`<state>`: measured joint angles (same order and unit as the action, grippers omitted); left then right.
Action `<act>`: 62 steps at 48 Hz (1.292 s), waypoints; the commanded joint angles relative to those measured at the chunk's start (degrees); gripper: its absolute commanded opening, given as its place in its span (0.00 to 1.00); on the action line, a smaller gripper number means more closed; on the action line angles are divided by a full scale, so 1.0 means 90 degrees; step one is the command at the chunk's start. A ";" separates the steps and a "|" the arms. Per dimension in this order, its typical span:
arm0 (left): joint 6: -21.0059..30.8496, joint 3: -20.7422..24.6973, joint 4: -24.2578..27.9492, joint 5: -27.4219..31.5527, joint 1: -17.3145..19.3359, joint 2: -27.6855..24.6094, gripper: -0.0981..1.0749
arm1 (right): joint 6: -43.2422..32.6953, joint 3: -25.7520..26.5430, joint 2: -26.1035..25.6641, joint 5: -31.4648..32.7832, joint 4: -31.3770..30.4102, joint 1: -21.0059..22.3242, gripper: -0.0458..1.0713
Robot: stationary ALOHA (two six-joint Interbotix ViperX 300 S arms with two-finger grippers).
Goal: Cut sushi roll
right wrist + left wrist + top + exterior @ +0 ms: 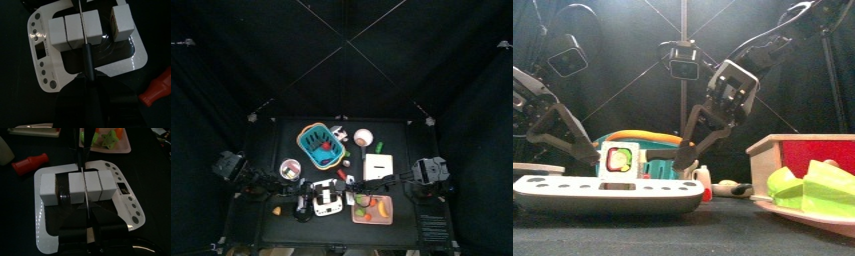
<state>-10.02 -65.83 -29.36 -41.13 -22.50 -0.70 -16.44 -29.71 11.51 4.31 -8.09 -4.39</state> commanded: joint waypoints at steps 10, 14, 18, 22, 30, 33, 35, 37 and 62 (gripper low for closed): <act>0.0000 0.0195 -0.0029 0.0029 -0.0029 -0.0107 0.41 | -0.0020 0.0186 -0.0020 0.0010 0.0137 0.0039 0.42; 0.0010 0.0195 -0.0039 0.0029 -0.0049 -0.0098 0.41 | -0.0020 0.0186 -0.0039 0.0000 0.0146 0.0039 0.42; 0.0010 0.0205 -0.0039 0.0029 -0.0098 -0.0059 0.41 | -0.0020 0.0195 -0.0059 0.0010 0.0156 0.0010 0.42; 0.0010 0.0244 -0.0029 0.0029 -0.0146 -0.0049 0.41 | -0.0020 0.0195 -0.0078 0.0010 0.0166 -0.0020 0.42; 0.0010 0.0303 -0.0039 0.0029 -0.0234 -0.0049 0.41 | -0.0020 0.0195 -0.0107 0.0010 0.0205 -0.0098 0.42; 0.0010 0.0313 -0.0039 0.0029 -0.0244 -0.0049 0.41 | -0.0020 0.0195 -0.0107 0.0010 0.0195 -0.0117 0.42; 0.0010 0.0322 -0.0029 0.0029 -0.0254 -0.0049 0.41 | -0.0020 0.0205 -0.0117 0.0020 0.0195 -0.0127 0.42; 0.0010 0.0332 -0.0039 0.0029 -0.0254 -0.0039 0.41 | -0.0020 0.0205 -0.0127 0.0020 0.0205 -0.0127 0.42; -0.0068 0.0313 0.0020 0.0020 -0.0195 0.0312 0.41 | 0.0000 0.0283 -0.0400 0.0117 0.0088 -0.0117 0.42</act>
<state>-10.37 -64.69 -29.79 -40.52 -24.43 0.35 -16.35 -29.09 11.16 5.63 -6.86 -5.80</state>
